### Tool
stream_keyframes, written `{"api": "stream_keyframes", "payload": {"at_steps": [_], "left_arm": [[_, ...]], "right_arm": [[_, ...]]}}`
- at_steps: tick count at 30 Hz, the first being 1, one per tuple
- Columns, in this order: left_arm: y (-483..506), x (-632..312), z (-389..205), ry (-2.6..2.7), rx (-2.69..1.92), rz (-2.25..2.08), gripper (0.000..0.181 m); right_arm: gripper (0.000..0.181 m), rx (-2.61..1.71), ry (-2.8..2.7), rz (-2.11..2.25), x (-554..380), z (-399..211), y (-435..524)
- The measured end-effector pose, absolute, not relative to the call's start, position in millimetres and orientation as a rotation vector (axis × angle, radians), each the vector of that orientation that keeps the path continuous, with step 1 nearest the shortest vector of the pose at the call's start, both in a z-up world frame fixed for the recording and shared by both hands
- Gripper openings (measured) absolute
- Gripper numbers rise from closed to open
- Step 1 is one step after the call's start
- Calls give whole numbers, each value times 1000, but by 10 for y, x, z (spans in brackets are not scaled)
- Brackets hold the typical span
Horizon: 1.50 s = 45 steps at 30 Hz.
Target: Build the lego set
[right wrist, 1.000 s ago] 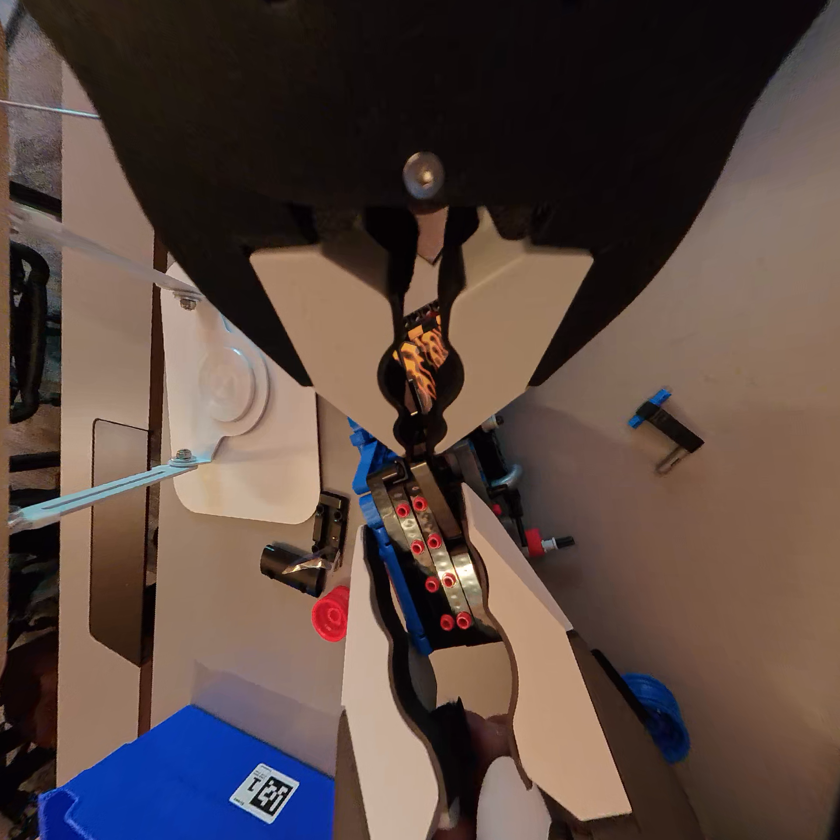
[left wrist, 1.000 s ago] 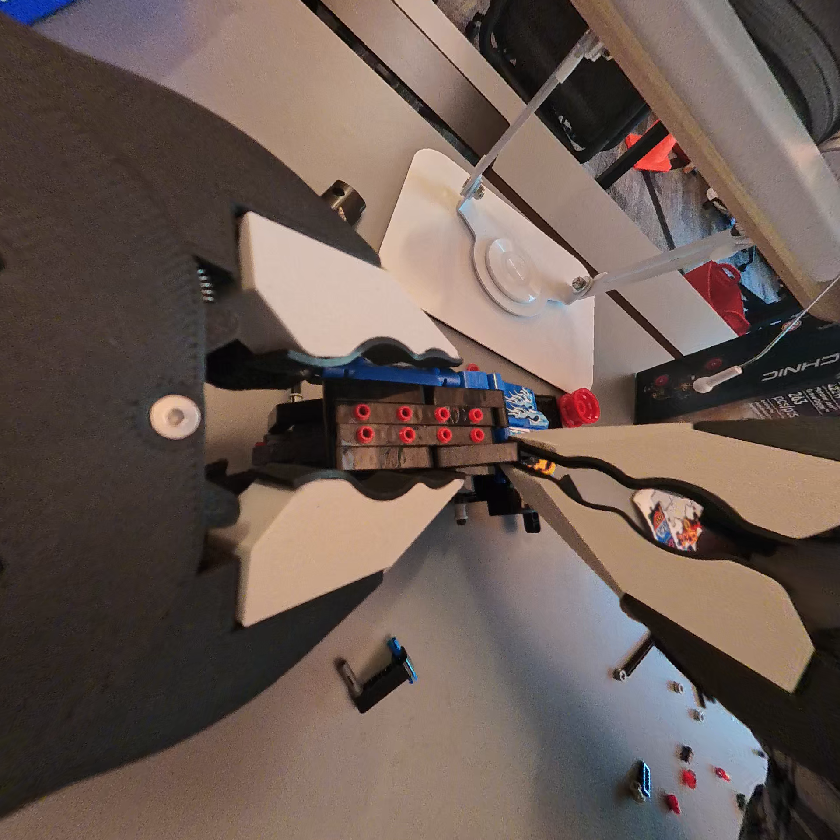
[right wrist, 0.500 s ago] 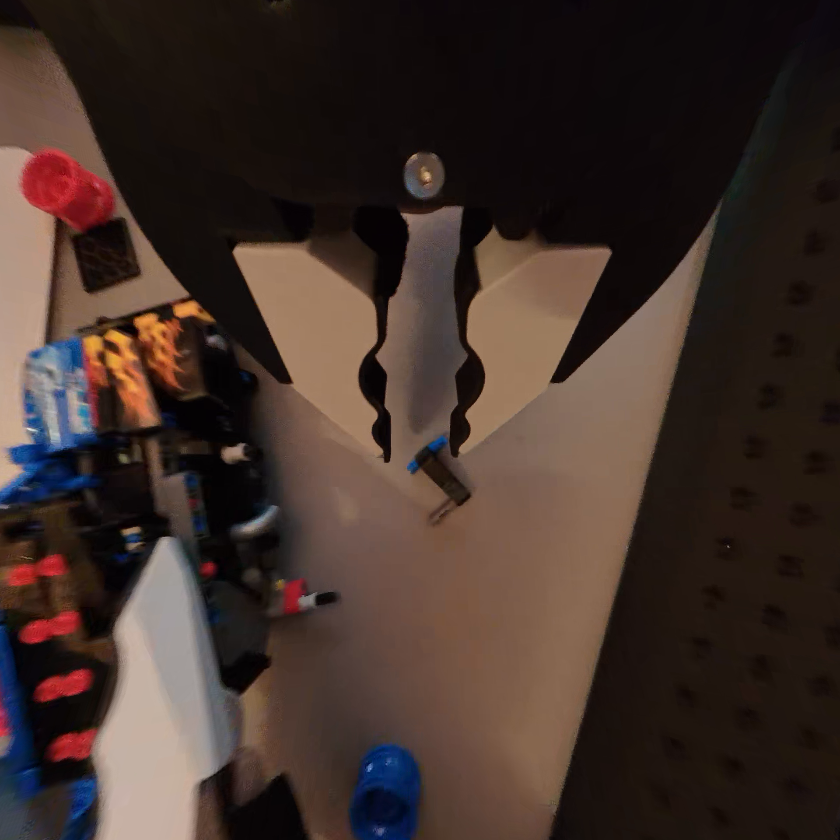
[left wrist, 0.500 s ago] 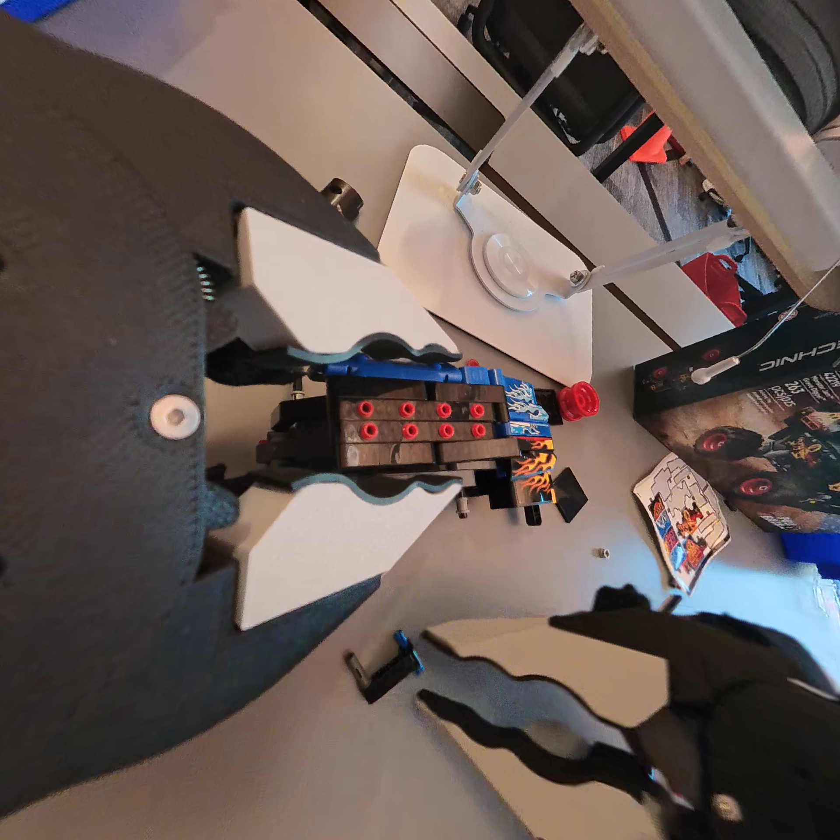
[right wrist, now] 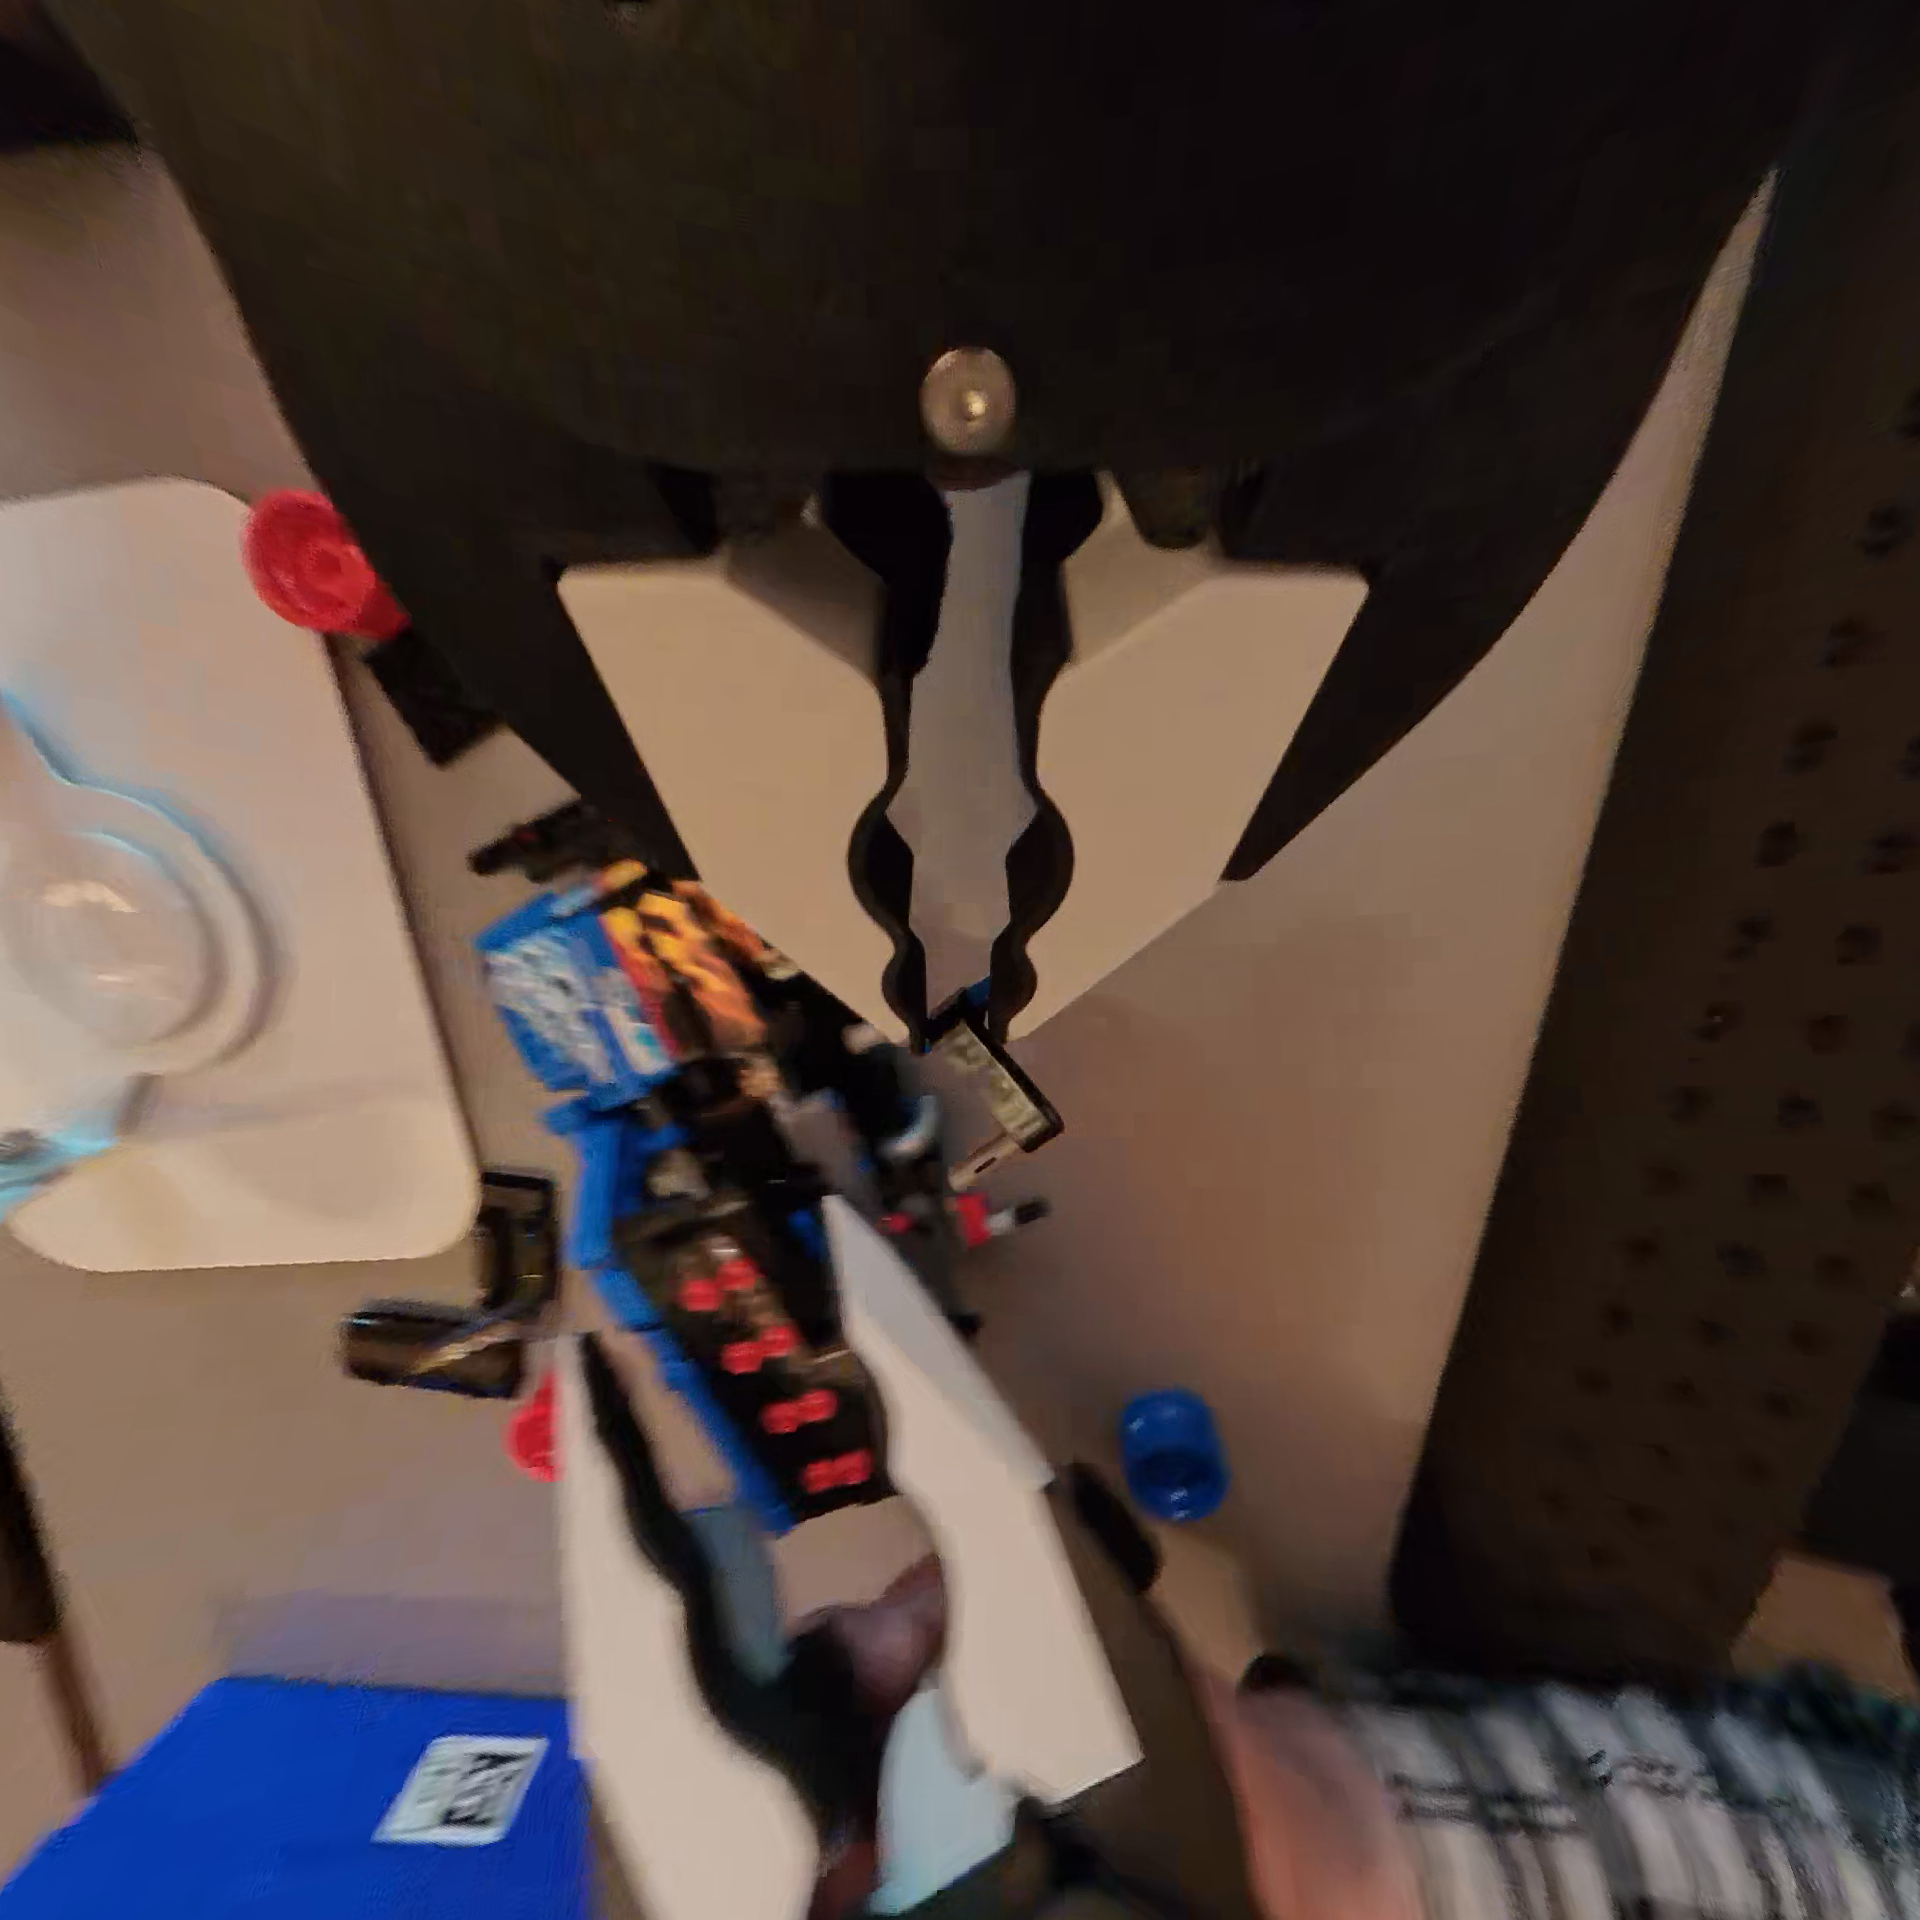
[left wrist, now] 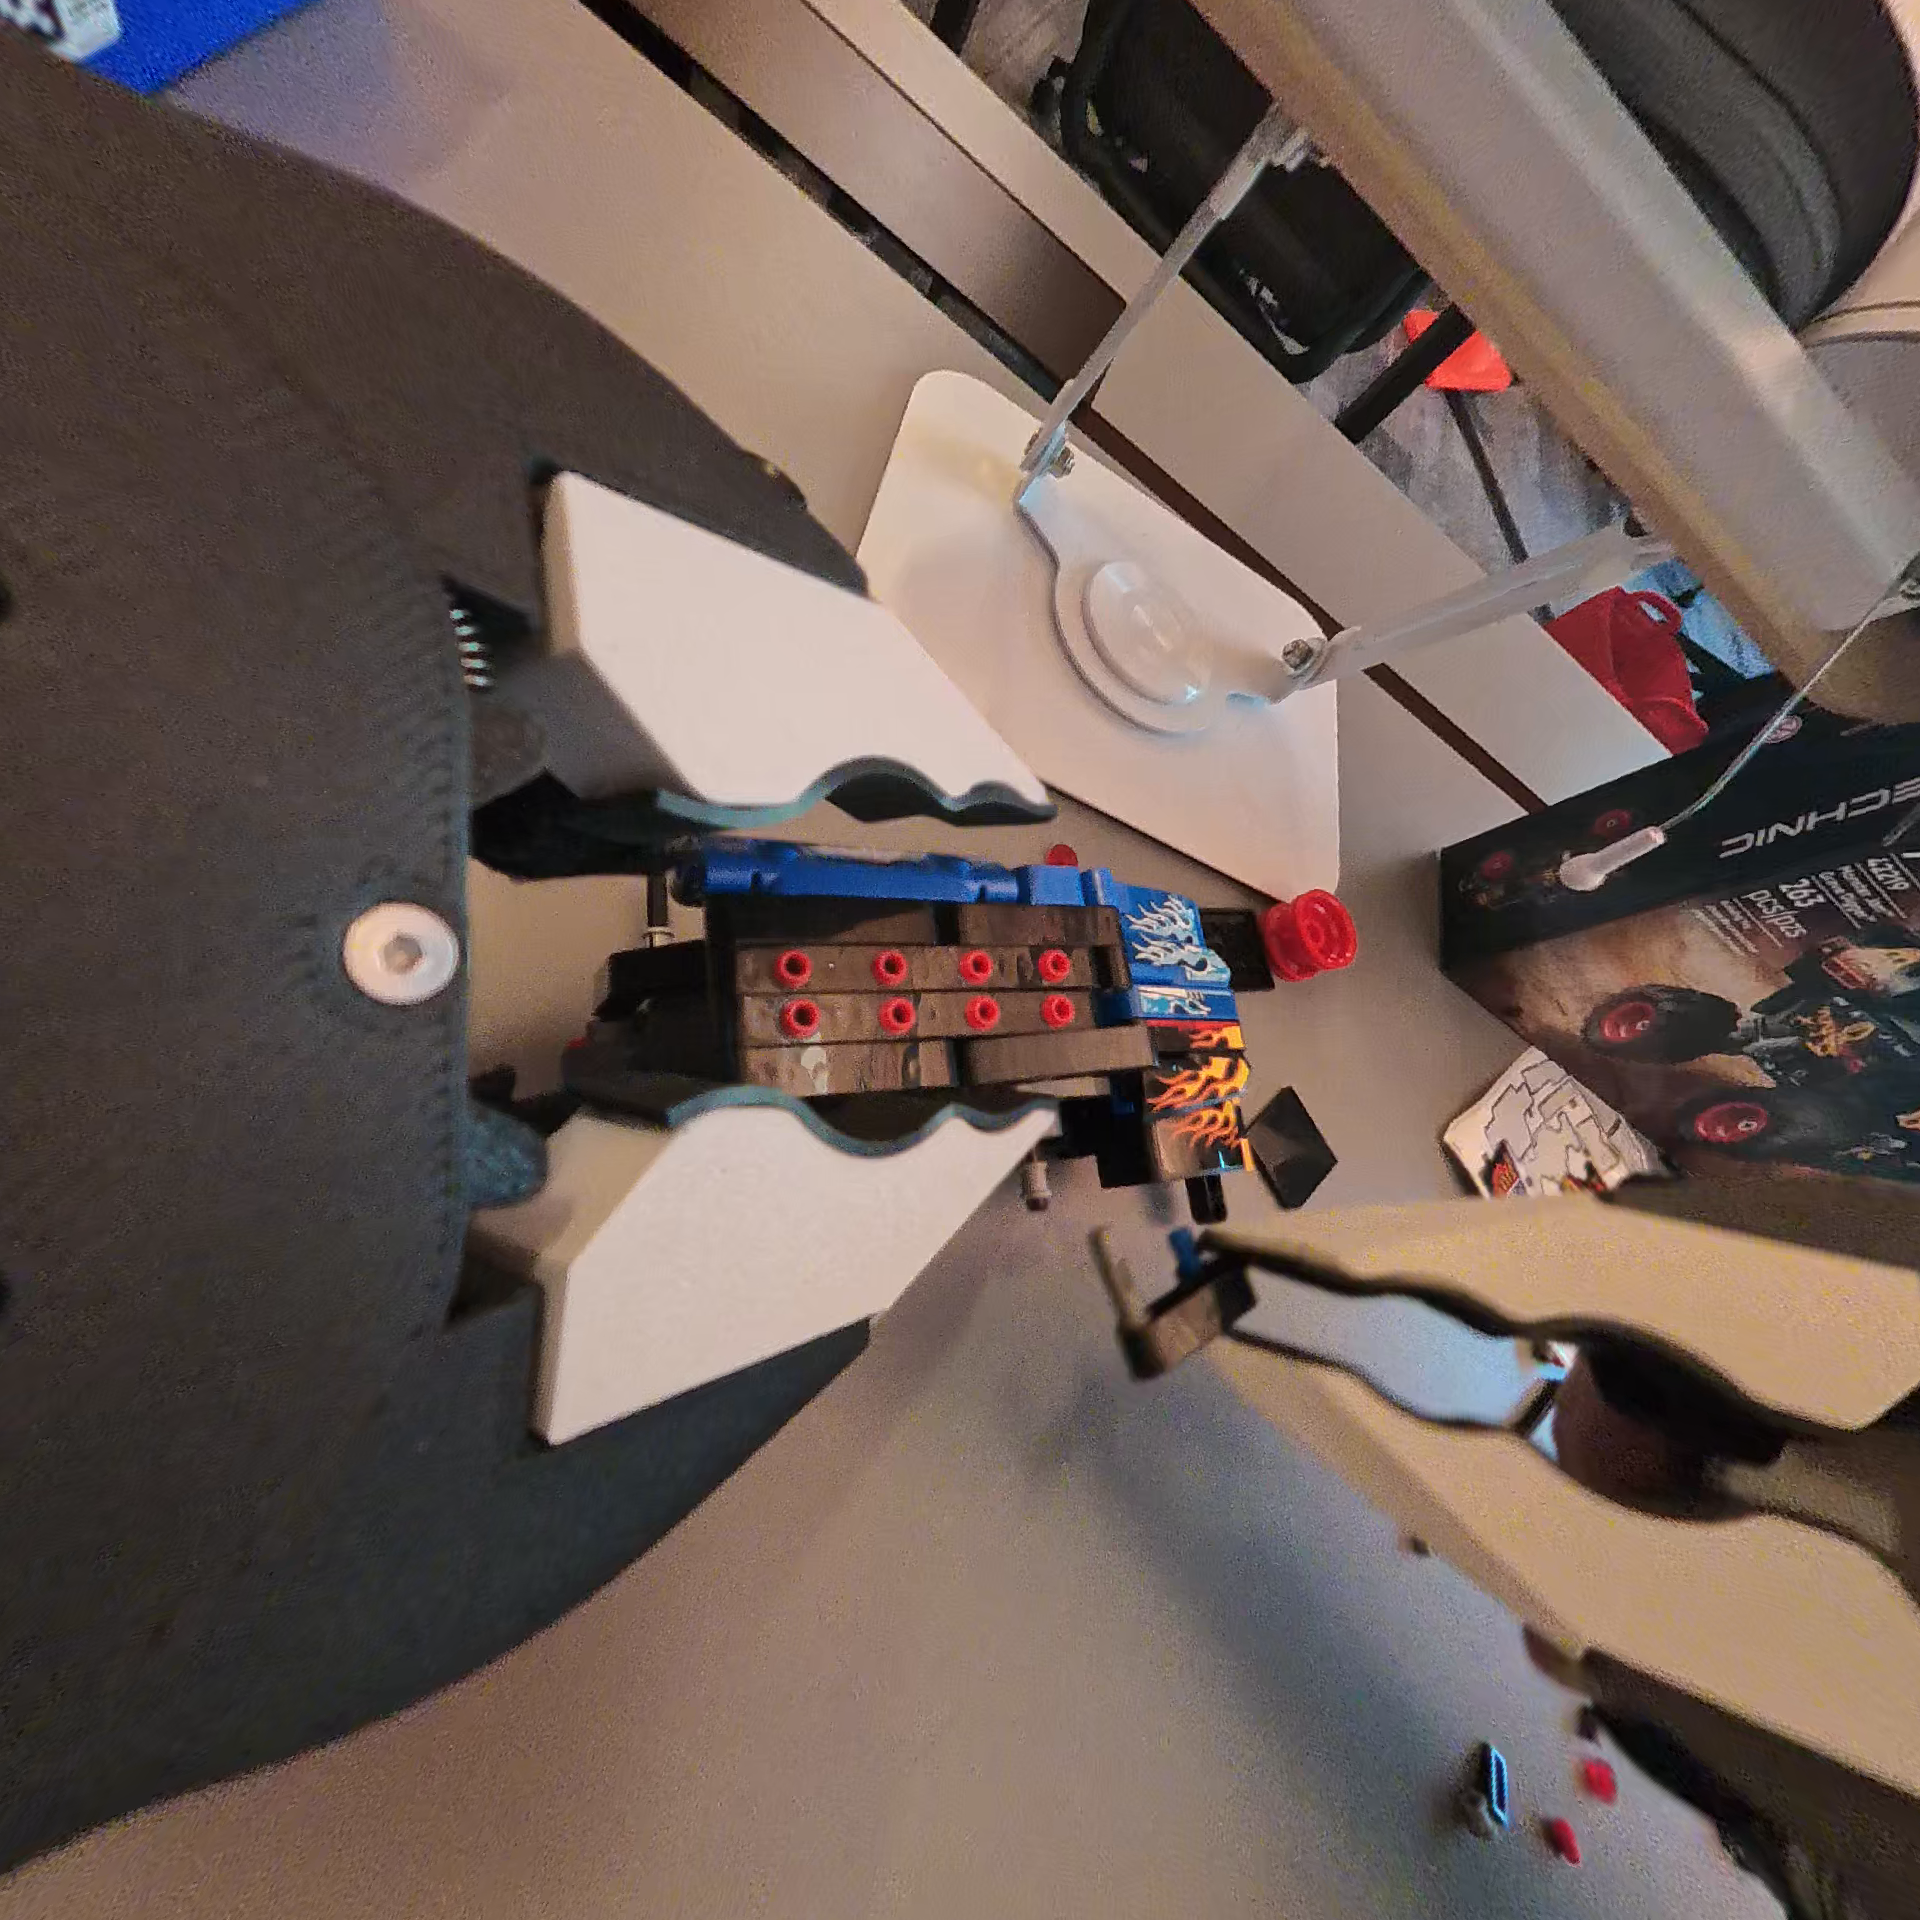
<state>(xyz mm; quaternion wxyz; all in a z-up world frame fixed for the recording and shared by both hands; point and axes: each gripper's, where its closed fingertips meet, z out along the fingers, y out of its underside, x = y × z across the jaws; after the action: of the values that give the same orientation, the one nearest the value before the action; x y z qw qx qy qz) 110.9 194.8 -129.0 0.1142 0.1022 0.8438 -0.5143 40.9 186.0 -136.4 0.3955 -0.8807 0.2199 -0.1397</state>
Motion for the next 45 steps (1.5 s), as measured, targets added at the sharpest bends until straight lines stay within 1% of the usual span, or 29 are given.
{"api": "stream_keyframes", "payload": {"at_steps": [4, 5, 10, 14, 21, 26, 36, 39, 45], "left_arm": [[1946, 1123, -1223, 2415, 351, -1458, 50], [1953, 1106, -1198, 2360, 410, -1423, 48], [1930, 965, -1255, 2138, 680, -1194, 21], [1900, 966, -1290, 2077, 729, -1121, 13], [1907, 998, -1301, 2003, 820, -978, 11], [1900, 1011, -1310, 1989, 833, -968, 14], [1868, 1044, -1300, 1948, 794, -944, 12], [1846, 1027, -1297, 1893, 813, -929, 17], [1824, 985, -1203, 1792, 829, -938, 20]], "right_arm": [[10, -2197, 640, -398, 606, -1286, 1675], [10, -2187, 656, -396, 632, -1284, 1659], [10, -2122, 703, -359, 680, -1312, 1632], [10, -2103, 703, -348, 690, -1341, 1672], [10, -2044, 738, -331, 716, -1332, 1696], [10, -2033, 778, -374, 747, -1337, 1691], [10, -2049, 878, -506, 800, -1425, 1697], [10, -2035, 891, -477, 777, -1424, 1706], [10, -2016, 902, -392, 738, -1434, 1718]]}}
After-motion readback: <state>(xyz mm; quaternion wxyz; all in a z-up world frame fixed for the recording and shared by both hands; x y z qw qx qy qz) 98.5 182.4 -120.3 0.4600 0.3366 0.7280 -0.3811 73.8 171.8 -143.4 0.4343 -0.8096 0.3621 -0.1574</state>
